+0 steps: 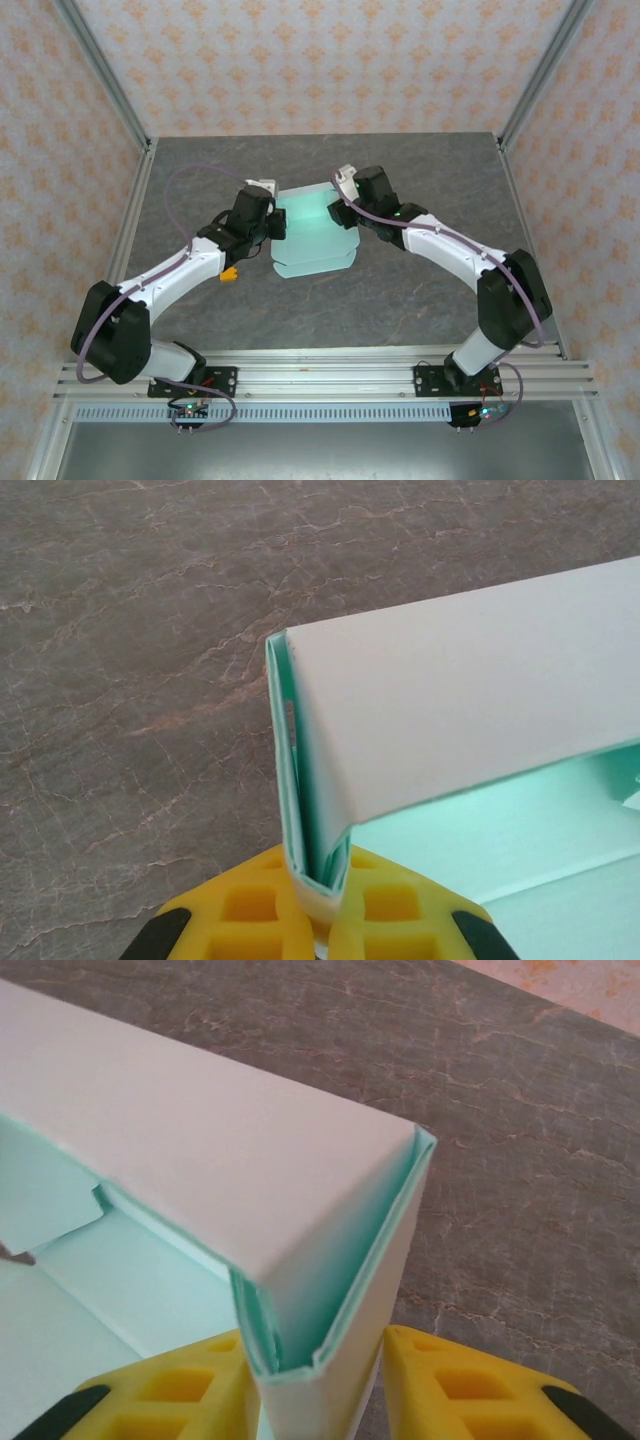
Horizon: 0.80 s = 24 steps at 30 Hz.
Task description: Fold the paper box
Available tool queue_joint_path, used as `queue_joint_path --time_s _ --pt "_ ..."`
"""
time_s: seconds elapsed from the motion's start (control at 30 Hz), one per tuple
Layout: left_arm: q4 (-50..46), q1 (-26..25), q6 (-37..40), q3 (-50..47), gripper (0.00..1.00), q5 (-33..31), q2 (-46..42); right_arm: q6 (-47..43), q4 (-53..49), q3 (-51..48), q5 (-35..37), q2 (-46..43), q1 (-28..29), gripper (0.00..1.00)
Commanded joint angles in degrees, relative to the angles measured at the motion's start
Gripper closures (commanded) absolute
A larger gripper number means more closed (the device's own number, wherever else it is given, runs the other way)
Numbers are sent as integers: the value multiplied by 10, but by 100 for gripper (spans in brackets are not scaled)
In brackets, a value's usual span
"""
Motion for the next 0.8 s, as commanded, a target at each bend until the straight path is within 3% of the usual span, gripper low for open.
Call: queue_joint_path --time_s 0.0,0.33,0.77 --pt "-6 -4 9 3 100 13 -23 51 23 25 93 13 19 71" --pt "-5 -6 3 4 100 16 -22 136 -34 64 325 51 65 77" --pt "-6 -8 -1 3 100 11 -24 204 -80 95 474 91 78 81"
